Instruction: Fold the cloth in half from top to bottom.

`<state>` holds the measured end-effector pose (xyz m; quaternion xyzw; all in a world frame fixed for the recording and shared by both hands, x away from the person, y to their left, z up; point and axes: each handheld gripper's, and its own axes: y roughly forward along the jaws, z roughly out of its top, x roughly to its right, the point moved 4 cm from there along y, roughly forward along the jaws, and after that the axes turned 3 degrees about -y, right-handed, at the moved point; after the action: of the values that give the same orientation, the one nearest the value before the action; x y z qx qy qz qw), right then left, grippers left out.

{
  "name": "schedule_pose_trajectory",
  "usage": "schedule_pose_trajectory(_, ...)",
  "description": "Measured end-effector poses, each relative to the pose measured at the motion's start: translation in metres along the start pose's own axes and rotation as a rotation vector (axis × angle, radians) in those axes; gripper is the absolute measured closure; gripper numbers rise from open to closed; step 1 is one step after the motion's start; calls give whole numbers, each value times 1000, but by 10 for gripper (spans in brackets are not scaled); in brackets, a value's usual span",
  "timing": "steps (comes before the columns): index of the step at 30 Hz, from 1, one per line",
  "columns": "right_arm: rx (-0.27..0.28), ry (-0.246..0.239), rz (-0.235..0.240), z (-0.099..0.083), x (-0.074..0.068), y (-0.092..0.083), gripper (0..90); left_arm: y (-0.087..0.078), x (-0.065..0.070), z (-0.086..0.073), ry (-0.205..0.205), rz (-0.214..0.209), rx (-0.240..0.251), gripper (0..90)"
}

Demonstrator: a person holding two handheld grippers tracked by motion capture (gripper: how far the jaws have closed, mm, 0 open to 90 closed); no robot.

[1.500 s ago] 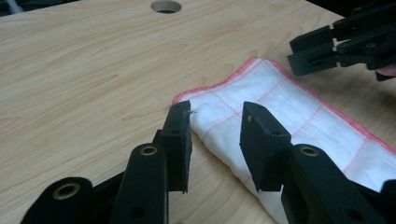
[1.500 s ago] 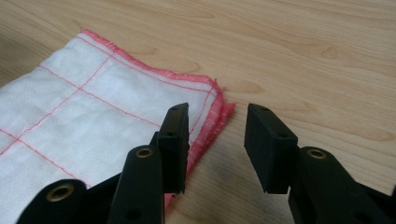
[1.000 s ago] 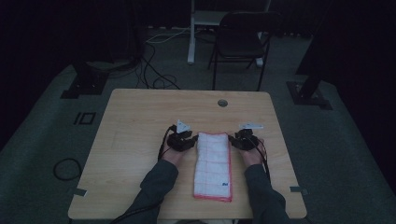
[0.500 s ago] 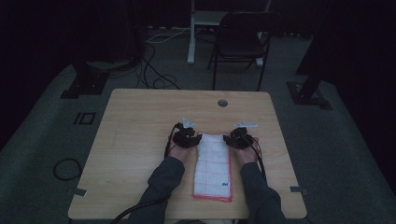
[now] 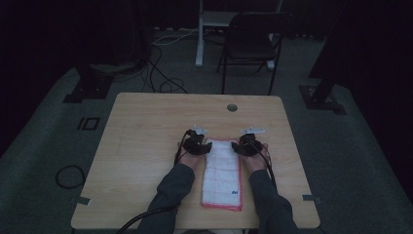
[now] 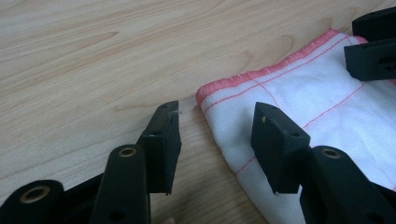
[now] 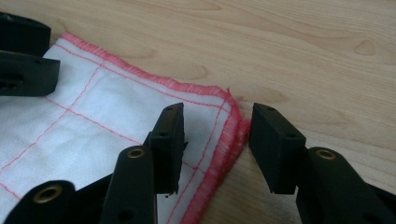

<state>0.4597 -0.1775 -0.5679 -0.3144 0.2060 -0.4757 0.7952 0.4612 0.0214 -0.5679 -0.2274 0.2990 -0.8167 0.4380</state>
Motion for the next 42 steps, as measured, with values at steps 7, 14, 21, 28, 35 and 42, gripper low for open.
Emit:
schedule_pose_trajectory(7, -10, -14, 16, 0, -3, -1, 669, -1, 1, 0, 27, 10, -25, 549)
schedule_pose_trajectory(14, -28, -10, 78, 1, -6, -2, 837, -3, 6, 0, -7, -61, -45, 813)
schedule_pose_trajectory(21, -18, -58, 60, 4, -7, -1, 859, -3, 2, 4, -15, -61, -51, 877)
schedule_pose_trajectory(28, 35, -58, 58, 17, -6, -6, 862, -13, -3, 16, -19, -54, 8, 878)
schedule_pose_trajectory(35, 87, -50, 66, 31, -4, -17, 862, -29, -5, 34, 6, -66, 76, 878)
schedule_pose_trajectory(42, 128, -54, 82, 38, -6, -29, 862, -41, -5, 43, 32, -74, 109, 878)
